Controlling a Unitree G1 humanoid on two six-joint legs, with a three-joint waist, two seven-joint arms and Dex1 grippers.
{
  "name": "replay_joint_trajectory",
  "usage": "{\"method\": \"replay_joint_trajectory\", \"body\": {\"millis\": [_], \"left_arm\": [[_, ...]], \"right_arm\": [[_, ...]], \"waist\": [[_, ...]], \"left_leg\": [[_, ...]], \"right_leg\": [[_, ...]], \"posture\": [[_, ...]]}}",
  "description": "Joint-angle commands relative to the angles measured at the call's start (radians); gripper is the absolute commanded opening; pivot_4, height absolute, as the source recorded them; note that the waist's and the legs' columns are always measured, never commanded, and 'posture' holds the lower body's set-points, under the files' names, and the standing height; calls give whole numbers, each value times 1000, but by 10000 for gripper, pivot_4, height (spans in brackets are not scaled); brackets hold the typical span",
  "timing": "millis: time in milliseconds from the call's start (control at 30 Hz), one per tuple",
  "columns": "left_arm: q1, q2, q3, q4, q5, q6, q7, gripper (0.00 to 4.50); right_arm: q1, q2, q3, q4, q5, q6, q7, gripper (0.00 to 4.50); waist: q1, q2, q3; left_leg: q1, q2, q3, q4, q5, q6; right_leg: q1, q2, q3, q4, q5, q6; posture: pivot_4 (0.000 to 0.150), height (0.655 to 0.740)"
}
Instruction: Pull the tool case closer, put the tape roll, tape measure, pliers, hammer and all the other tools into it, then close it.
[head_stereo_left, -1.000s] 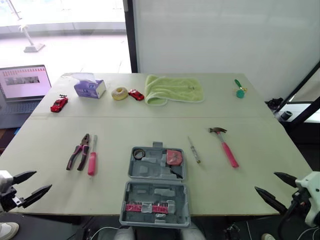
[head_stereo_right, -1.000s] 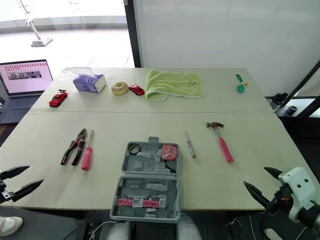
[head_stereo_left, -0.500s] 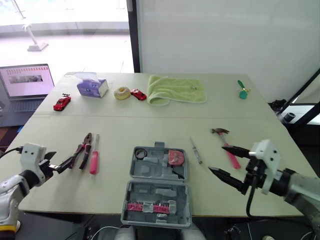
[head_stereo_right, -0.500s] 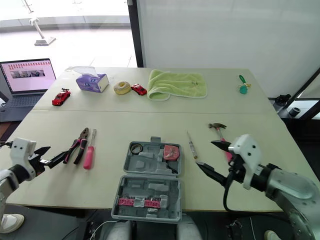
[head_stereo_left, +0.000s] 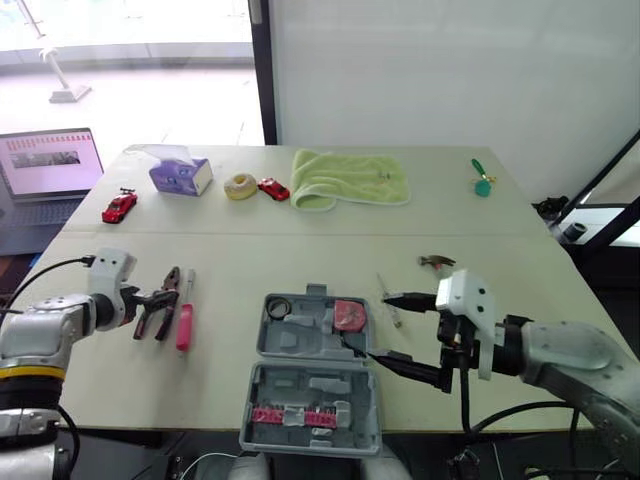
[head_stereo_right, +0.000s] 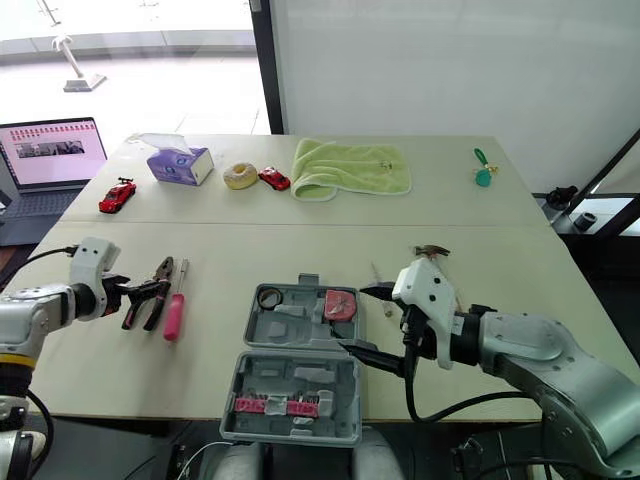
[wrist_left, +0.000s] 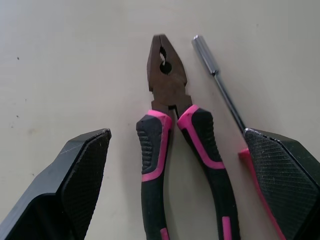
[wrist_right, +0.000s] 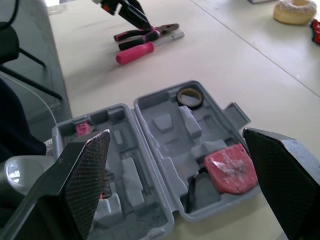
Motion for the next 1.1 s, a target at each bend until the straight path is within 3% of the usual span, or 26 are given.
{"method": "replay_joint_trajectory", "body": {"millis": [33,567,667,767,1100], "left_arm": [[-46,0,-45,76,56,-76,-32,45000],[-161,-73,-92,379,137,-197,-72,45000],[-169,-81,-84,390,137,-196,-76,36202],[-171,-85,-77,393,136,-193,-80,23574],[-189,-13,-28,317,116,-209,-111,23594]], "right_arm": [[-25,-13,14,-17,-1,-14,-3,44770],[-3,-29,-19,-52,29,17,-78,44770],[0,-33,-24,-54,32,18,-85,45000],[8,-38,-23,-52,24,16,-88,45000],[11,-37,-5,-43,1,5,-97,45000]], "waist": [[1,0,0],[4,2,-1],[4,3,-2],[4,3,-2],[1,2,-1]], "left_leg": [[0,0,0,0,0,0],[0,0,0,1,0,0],[1,0,-1,1,0,0],[1,0,-1,1,0,0],[1,0,-1,1,0,0]], "right_leg": [[0,0,0,0,0,0],[1,0,-1,2,0,0],[1,0,0,2,0,0],[2,0,-1,2,0,0],[1,0,-1,2,0,0]], "posture": [[1500,7400],[1500,7400],[1500,7400],[1500,7400],[1500,7400]]}}
